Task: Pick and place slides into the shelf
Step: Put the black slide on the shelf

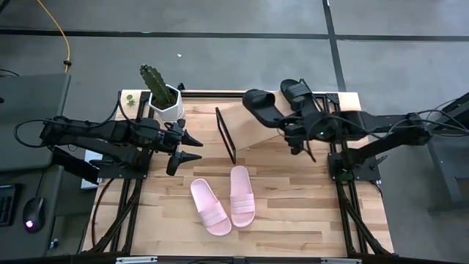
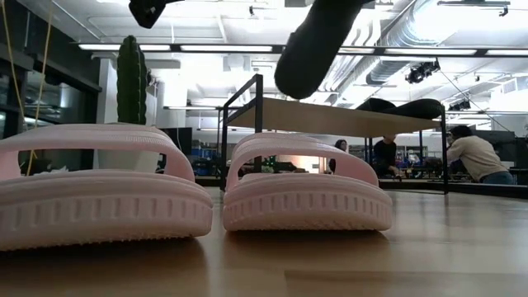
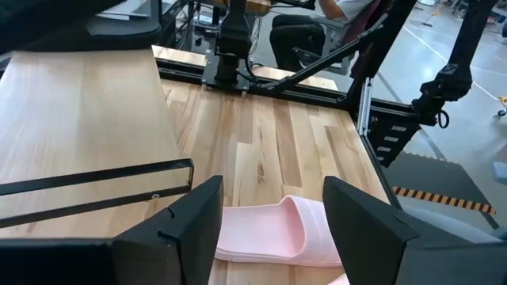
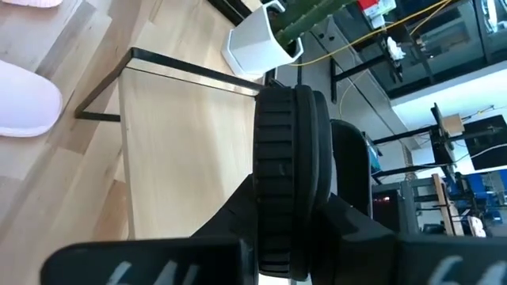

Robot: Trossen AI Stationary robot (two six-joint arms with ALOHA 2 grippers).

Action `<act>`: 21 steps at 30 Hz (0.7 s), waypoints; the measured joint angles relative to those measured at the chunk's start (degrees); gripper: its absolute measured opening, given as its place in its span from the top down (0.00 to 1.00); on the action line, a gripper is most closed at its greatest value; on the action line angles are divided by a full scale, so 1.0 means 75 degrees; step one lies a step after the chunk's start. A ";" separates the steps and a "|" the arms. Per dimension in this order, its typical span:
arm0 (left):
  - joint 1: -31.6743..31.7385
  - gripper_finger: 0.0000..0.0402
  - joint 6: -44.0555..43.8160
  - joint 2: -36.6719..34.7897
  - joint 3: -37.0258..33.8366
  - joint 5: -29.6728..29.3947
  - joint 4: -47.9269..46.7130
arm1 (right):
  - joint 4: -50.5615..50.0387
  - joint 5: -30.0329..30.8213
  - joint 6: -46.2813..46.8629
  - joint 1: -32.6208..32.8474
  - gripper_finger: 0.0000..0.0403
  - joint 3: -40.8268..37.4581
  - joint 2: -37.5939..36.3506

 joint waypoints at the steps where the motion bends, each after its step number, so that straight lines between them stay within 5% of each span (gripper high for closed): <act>1: 0.0000 0.48 0.0002 0.0000 0.0000 0.0000 0.0000 | -0.0080 -0.0037 0.0007 -0.0046 0.91 0.0000 -0.0074; 14: 0.0000 0.49 -0.0001 0.0044 0.0000 -0.0337 -0.0026 | -0.1536 -0.0415 0.0998 -0.0327 0.91 0.0000 -0.0581; 21: 0.0003 0.49 0.0002 0.0175 -0.0002 -0.0405 0.0023 | -0.1698 -0.0266 0.1483 0.0299 0.91 0.0000 -0.0824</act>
